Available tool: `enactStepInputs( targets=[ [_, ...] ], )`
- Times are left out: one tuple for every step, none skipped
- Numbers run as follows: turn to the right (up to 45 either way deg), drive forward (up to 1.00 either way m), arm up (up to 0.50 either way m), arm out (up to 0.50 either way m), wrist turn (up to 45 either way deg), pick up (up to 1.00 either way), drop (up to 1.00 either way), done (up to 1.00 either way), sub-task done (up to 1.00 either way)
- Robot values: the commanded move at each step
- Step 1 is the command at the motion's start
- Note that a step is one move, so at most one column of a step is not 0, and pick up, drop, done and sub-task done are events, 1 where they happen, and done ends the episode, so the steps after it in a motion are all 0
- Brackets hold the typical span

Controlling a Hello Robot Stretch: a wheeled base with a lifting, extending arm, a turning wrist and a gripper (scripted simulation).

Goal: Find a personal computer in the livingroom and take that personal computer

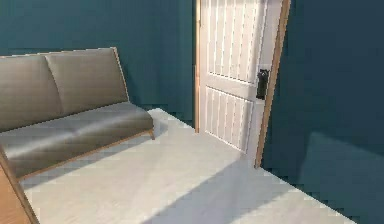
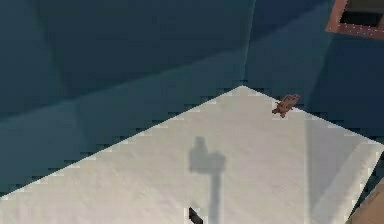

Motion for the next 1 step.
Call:
enactStepInputs(
  targets=[
    [0.0, 0.45, 0.00, 0.00, 0.0, 0.00, 0.00, 0.00, 0.00]
  ],
)
